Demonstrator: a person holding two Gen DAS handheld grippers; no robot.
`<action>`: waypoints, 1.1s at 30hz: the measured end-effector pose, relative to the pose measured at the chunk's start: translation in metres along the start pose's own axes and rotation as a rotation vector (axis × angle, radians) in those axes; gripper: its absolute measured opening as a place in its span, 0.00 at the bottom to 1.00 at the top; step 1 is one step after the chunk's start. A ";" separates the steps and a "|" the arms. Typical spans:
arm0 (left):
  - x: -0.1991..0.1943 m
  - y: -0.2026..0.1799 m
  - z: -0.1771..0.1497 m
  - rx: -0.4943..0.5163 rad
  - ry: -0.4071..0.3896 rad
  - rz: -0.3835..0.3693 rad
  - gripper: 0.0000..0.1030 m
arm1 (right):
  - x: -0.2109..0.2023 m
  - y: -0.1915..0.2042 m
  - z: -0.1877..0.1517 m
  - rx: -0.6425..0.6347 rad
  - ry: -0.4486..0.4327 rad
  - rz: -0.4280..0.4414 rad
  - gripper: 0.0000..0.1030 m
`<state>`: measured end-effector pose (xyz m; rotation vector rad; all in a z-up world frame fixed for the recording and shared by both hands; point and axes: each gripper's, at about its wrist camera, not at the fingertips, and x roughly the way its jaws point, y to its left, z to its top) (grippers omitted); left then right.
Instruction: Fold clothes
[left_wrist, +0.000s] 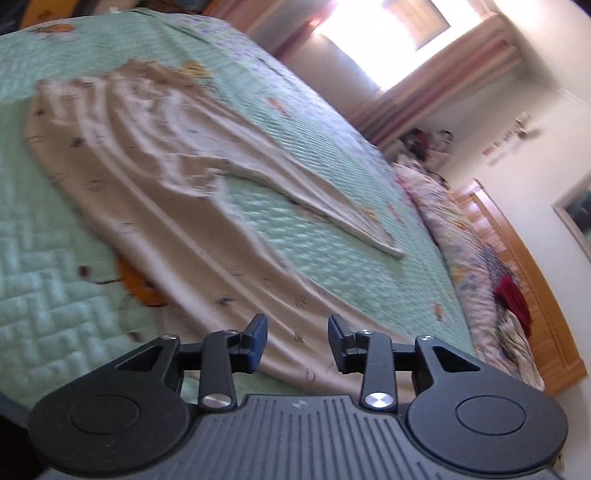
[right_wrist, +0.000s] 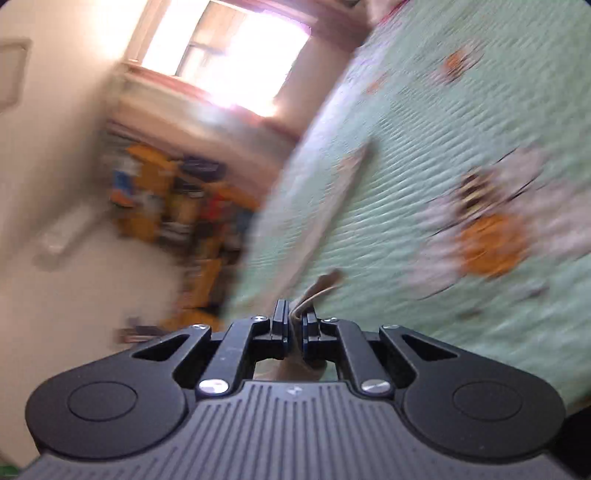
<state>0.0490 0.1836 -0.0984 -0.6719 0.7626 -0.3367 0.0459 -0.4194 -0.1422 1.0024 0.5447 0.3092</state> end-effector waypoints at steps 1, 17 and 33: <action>0.004 -0.003 -0.003 0.002 0.012 -0.007 0.41 | 0.005 -0.009 0.001 -0.045 0.013 -0.109 0.09; 0.028 -0.006 -0.018 -0.012 0.082 -0.052 0.46 | 0.064 0.057 -0.049 -0.335 0.032 -0.054 0.52; 0.029 0.035 -0.018 -0.142 0.071 -0.045 0.61 | 0.025 0.010 -0.055 -0.110 -0.021 -0.122 0.51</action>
